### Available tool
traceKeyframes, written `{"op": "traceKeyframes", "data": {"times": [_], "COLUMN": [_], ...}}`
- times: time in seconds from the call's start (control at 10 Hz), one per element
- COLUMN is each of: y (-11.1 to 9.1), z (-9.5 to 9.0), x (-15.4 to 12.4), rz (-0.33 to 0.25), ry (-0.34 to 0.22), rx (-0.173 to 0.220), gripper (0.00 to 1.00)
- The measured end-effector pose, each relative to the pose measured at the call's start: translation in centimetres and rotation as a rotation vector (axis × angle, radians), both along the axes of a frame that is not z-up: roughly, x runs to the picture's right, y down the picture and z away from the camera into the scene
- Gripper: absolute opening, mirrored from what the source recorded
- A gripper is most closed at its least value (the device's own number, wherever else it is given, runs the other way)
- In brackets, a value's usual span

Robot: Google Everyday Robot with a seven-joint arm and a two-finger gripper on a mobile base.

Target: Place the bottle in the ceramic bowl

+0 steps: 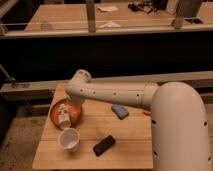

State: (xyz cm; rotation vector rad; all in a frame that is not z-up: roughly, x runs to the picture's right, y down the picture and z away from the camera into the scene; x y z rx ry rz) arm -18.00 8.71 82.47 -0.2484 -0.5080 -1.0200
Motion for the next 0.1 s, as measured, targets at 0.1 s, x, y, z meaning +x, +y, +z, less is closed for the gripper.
{"op": "traceKeyframes", "data": {"times": [0.1], "y": [0.0], "z": [0.0], "x": [0.0], "rz": [0.0], "ry": [0.0], "rx": [0.0], "gripper": [0.38]}}
